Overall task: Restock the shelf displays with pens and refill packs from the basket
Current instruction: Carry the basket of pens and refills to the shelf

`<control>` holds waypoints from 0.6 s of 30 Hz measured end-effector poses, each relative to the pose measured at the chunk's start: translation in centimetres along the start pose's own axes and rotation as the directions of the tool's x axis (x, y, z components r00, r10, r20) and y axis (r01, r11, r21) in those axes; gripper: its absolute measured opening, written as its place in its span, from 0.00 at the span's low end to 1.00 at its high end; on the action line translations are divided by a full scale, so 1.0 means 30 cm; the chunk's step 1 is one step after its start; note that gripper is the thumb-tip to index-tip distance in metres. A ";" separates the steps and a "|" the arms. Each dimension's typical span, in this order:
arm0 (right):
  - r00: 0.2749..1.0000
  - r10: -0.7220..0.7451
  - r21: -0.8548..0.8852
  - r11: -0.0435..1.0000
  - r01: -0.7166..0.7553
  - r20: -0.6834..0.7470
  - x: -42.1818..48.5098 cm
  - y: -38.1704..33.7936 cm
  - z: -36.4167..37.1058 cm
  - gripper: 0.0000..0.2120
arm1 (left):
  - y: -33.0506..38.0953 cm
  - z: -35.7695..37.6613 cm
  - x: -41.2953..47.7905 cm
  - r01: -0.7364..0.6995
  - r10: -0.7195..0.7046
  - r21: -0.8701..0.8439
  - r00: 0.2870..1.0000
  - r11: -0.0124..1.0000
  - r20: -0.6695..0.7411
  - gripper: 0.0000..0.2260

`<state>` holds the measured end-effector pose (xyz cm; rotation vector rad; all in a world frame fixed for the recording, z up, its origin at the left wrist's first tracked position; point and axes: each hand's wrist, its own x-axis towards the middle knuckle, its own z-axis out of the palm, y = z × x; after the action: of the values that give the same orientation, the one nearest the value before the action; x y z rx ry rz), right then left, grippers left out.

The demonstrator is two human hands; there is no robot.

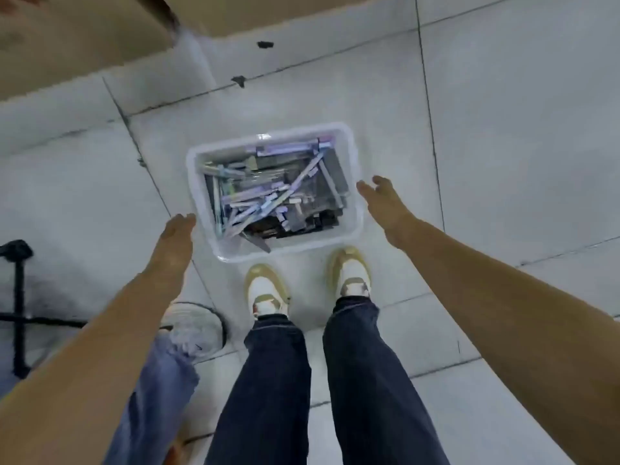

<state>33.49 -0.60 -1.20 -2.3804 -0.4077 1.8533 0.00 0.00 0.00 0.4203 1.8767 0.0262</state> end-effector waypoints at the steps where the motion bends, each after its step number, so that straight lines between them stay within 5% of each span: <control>1: 1.000 0.009 0.013 1.000 -0.009 0.007 0.045 0.004 0.016 0.29 | -0.008 0.024 0.045 0.025 -0.025 -0.022 1.000 0.999 -0.014 0.26; 6: 0.994 -0.070 0.038 0.997 0.073 -0.083 0.158 0.049 0.071 0.18 | -0.020 0.105 0.171 0.107 -0.118 -0.156 0.991 0.982 -0.066 0.22; 10: 0.976 -0.143 0.050 0.987 0.153 -0.163 0.086 0.052 0.021 0.11 | 0.026 0.081 0.121 0.013 -0.031 -0.114 0.988 0.993 -0.151 0.15; 14: 0.940 -0.241 0.062 0.963 0.263 -0.240 -0.160 0.023 -0.100 0.19 | 0.164 0.051 -0.127 -0.191 0.197 0.049 0.955 0.980 -0.221 0.16; 18: 0.892 -0.309 0.164 0.912 0.376 -0.329 -0.513 -0.031 -0.264 0.21 | 0.346 0.018 -0.484 -0.401 0.407 0.075 0.904 0.913 -0.129 0.18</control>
<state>37.52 -3.14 15.48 -2.2090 -0.5196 1.2904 7.41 5.25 15.36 0.8555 1.9017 0.2997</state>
